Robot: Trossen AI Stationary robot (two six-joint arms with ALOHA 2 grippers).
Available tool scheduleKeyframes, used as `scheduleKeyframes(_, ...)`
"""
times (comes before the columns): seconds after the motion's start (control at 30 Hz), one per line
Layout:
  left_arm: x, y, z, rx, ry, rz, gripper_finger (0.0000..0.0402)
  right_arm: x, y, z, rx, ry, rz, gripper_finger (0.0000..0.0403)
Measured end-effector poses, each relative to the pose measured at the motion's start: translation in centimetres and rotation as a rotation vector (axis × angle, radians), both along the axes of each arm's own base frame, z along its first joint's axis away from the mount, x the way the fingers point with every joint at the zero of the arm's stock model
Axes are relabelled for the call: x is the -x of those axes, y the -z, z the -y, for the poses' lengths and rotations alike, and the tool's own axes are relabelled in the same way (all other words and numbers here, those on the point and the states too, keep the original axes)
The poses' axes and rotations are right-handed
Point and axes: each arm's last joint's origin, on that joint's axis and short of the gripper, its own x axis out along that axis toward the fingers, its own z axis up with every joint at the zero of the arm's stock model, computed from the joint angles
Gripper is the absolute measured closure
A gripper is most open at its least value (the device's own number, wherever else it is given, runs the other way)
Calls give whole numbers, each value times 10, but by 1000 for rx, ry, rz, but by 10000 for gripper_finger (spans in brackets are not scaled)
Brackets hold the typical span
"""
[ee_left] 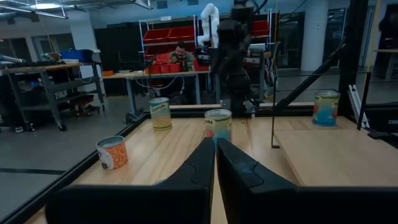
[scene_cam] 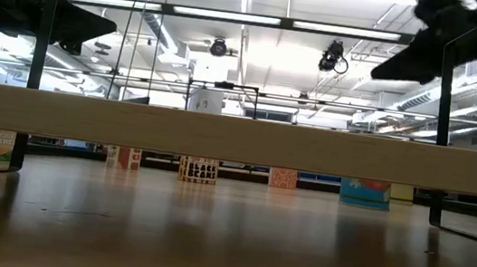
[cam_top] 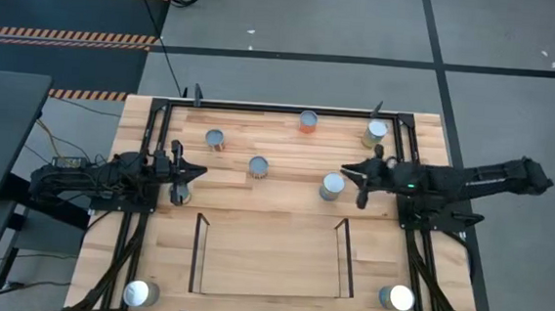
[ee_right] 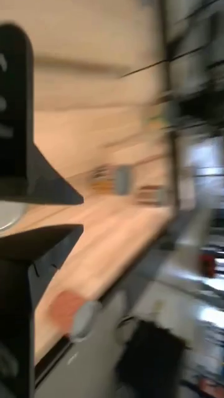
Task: Pick and place cans onto a shelf
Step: Put the top canned tomatoes on the shelf
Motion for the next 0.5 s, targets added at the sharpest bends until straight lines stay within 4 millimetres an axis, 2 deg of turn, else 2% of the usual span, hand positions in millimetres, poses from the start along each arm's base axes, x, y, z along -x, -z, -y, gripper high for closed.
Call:
scheduleKeyframes(0.23, 0, 0, 0, 0, 0, 0, 377, -35, -30, 6, 17, 15, -385, 211)
scheduleKeyframes(0.37, 0, 0, 0, 0, 0, 0, 377, -50, -44, 13, -44, -14, -513, 136)
scheduleKeyframes(0.5, 0, 0, 0, 0, 0, 0, 377, -62, -47, 21, -51, -11, -590, 62)
